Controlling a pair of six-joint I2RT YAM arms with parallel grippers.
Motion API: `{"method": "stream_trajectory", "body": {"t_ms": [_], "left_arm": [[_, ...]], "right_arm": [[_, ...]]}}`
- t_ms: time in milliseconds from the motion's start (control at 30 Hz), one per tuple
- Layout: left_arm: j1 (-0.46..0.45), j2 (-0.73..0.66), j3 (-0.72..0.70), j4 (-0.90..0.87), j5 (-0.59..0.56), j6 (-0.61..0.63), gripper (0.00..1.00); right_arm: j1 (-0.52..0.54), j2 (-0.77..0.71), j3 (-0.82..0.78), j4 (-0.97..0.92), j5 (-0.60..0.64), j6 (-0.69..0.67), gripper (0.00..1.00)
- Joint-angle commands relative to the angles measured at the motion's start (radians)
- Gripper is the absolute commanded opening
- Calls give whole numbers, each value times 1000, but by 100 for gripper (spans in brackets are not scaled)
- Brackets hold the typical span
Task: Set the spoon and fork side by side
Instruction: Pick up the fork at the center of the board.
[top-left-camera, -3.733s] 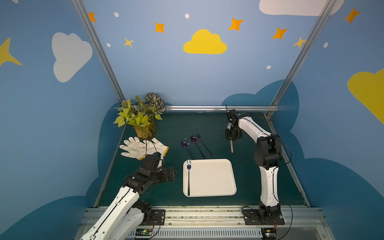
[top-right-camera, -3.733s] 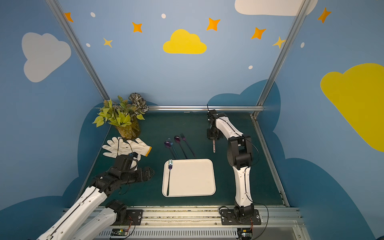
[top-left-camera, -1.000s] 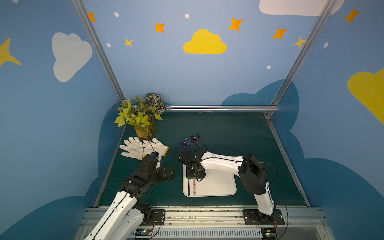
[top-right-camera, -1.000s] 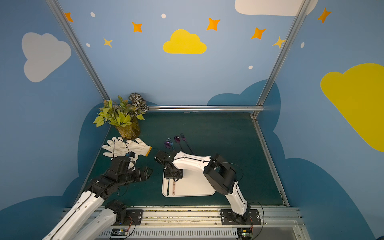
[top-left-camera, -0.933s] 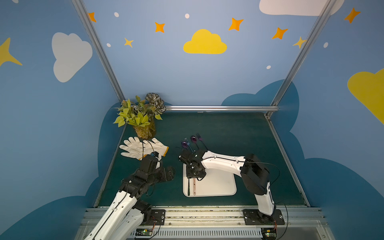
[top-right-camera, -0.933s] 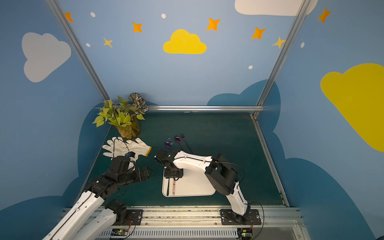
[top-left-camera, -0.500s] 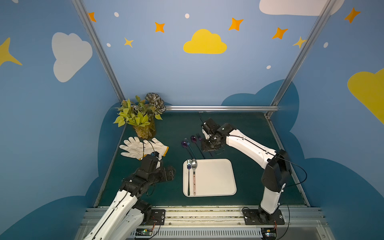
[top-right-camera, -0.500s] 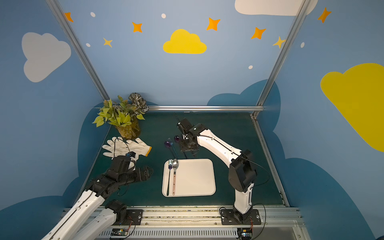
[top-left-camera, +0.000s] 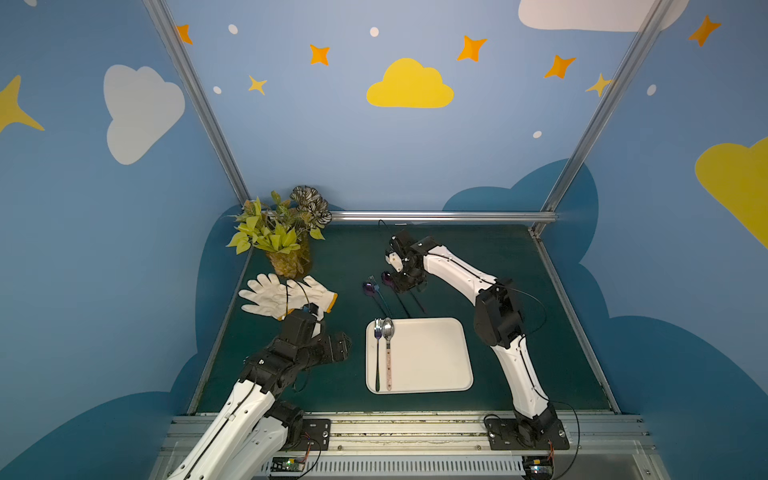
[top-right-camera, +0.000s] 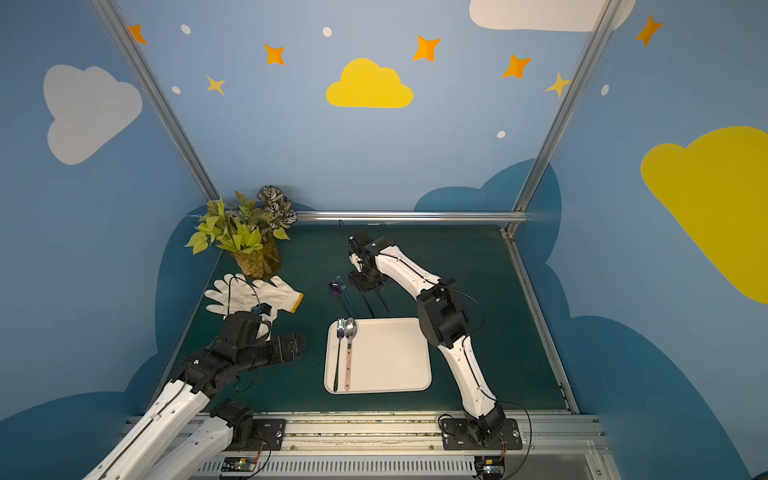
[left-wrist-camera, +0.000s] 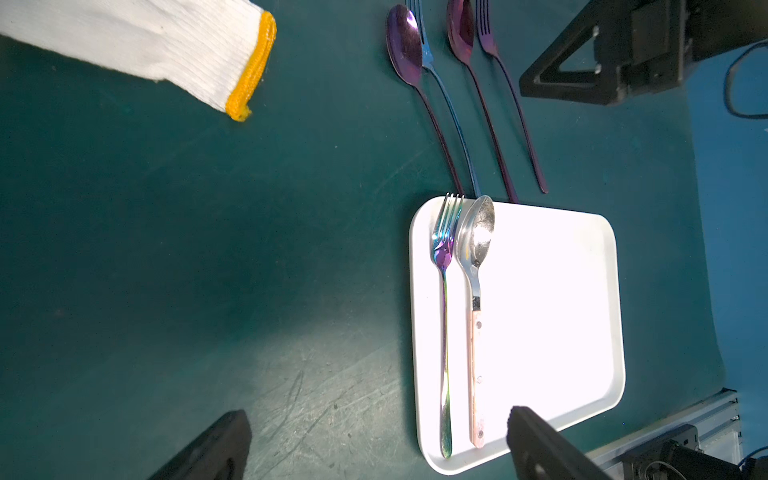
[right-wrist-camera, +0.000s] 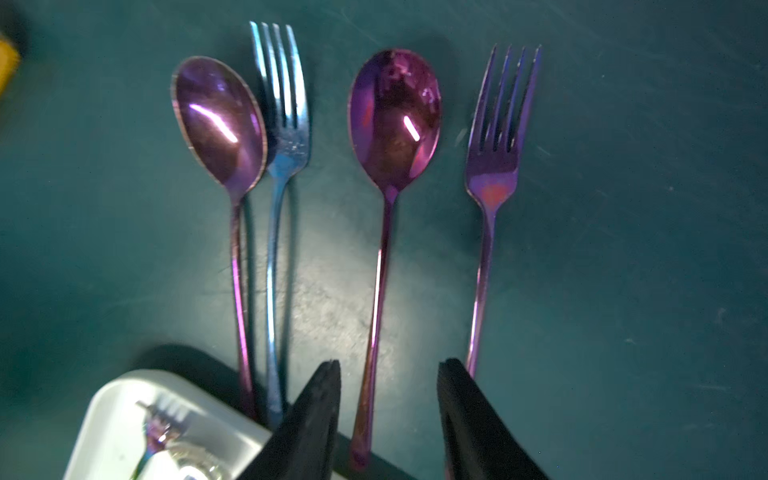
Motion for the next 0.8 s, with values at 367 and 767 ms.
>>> {"method": "stream_trajectory", "body": {"t_ms": [367, 767], "left_arm": [[-2, 16, -13, -1, -30, -7, 100], [-2, 23, -10, -4, -38, -6, 100]], "right_arm": [[-72, 138, 140, -32, -26, -63, 42], [-81, 212, 174, -33, -63, -59, 36]]}}
